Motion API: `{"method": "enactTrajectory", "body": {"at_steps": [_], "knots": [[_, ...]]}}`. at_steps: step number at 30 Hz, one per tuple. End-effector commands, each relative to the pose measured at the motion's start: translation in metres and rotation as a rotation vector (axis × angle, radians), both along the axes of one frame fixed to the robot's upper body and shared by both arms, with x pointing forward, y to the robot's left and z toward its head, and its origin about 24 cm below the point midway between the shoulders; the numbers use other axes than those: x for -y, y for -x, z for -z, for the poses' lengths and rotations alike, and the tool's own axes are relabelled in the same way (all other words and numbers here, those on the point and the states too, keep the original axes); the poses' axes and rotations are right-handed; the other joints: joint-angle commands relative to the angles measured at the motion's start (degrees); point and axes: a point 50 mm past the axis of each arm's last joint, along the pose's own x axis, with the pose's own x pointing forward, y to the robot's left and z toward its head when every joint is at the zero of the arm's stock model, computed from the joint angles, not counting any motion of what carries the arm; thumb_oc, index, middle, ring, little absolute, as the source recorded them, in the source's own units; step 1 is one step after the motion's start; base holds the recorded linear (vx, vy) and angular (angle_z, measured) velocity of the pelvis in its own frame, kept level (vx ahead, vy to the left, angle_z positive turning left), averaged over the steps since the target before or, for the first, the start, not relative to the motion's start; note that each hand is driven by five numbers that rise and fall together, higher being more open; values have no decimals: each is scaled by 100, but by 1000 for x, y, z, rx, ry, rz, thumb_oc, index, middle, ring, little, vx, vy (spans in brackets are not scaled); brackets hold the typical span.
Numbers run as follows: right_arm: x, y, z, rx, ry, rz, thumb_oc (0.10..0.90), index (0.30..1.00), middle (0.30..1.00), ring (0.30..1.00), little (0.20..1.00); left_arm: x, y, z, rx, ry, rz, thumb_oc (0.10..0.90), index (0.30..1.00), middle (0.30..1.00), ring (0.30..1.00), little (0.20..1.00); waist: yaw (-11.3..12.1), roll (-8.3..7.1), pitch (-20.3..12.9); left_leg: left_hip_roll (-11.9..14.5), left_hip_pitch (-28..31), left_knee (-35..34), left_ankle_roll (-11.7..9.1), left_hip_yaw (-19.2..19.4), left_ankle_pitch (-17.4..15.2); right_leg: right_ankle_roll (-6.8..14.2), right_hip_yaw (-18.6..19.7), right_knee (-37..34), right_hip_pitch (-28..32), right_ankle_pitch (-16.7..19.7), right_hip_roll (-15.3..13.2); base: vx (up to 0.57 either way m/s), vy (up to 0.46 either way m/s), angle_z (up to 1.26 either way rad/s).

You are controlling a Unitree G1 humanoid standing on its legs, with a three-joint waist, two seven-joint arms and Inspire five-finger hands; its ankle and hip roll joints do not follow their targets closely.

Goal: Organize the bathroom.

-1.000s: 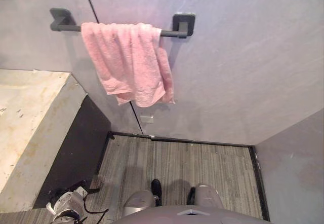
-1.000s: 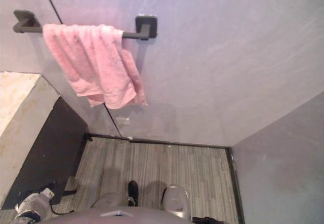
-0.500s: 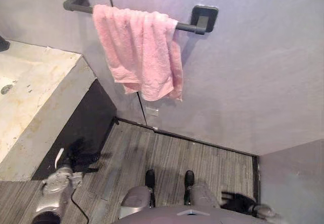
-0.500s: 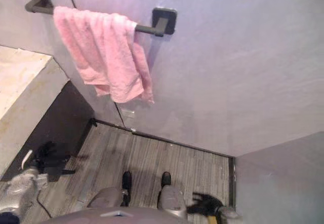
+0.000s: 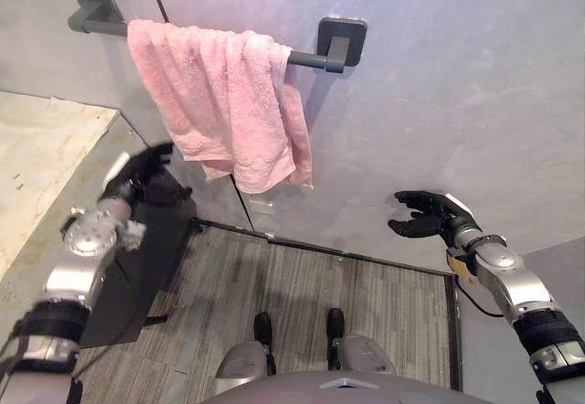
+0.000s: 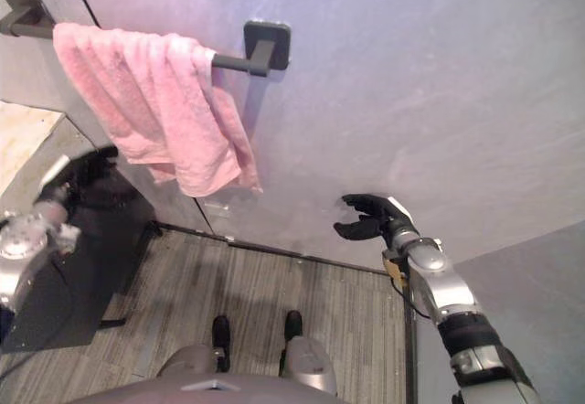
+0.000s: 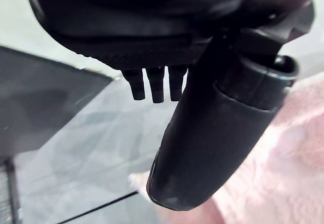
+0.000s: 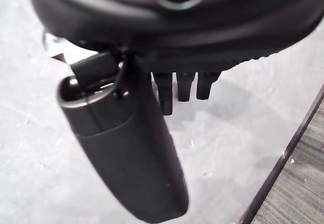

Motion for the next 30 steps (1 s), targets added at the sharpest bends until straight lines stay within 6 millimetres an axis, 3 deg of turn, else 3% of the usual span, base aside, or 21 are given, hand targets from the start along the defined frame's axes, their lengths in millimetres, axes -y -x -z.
{"method": "enactTrajectory", "body": {"at_steps": [1, 2, 3, 8, 11, 14, 20, 30], "knots": [[-52, -63, -90, 351, -79, -130, 800, 900, 900, 900, 900, 5, -27, -89, 335, -67, 13, 800, 900, 900, 900, 900, 67, -9, -236, 317, 214, 612, 91, 166, -932, 604, 132, 340, -623, -35, -526, 0, 0, 0], [-52, -63, -90, 351, -79, -130, 800, 900, 900, 900, 900, 5, -27, -89, 335, -67, 13, 800, 900, 900, 900, 900, 67, -9, -236, 317, 214, 612, 91, 166, -932, 604, 132, 340, -623, -35, -526, -39, -31, 2], [-67, -74, -109, 390, -57, -152, 800, 900, 900, 900, 900, 13, -34, -107, 401, -71, 36, 800, 900, 900, 900, 900, 92, -2, -189, 337, 170, 618, 70, 173, -926, 602, 139, 360, -664, -42, -541, -37, -20, 4], [-85, -88, -140, 445, -28, -176, 800, 900, 900, 900, 900, 35, -42, -138, 506, -83, 126, 800, 900, 900, 900, 900, 182, -17, -119, 370, 110, 659, 29, 153, -915, 619, 118, 390, -695, -42, -580, -30, -23, 8], [-95, -95, -160, 492, -25, -179, 800, 900, 900, 900, 900, 48, -46, -148, 532, -74, 177, 800, 900, 900, 900, 900, 234, -31, -125, 377, 131, 682, 21, 134, -933, 622, 93, 404, -673, -45, -599, 4, -6, 13], [-112, -101, -194, 582, -46, -180, 800, 900, 900, 900, 900, 65, -48, -151, 521, -67, 259, 800, 900, 900, 900, 900, 311, -44, -233, 352, 265, 632, 19, 73, -952, 624, 49, 365, -540, -59, -610, 86, 1, 4], [-130, -101, -242, 727, -23, -144, 800, 900, 900, 900, 900, 77, -55, -146, 468, -55, 310, 800, 900, 900, 900, 900, 366, -37, -431, 309, 477, 433, 34, 31, -958, 665, -5, 312, -433, -57, -626, 59, 13, 3], [-125, -102, -285, 879, -37, -30, 800, 900, 900, 900, 900, 82, -66, -153, 452, -24, 321, 800, 900, 900, 900, 900, 320, 11, -497, 258, 634, 300, 41, 35, -978, 695, -21, 303, -395, -39, -649, 6, 4, 0]]}}
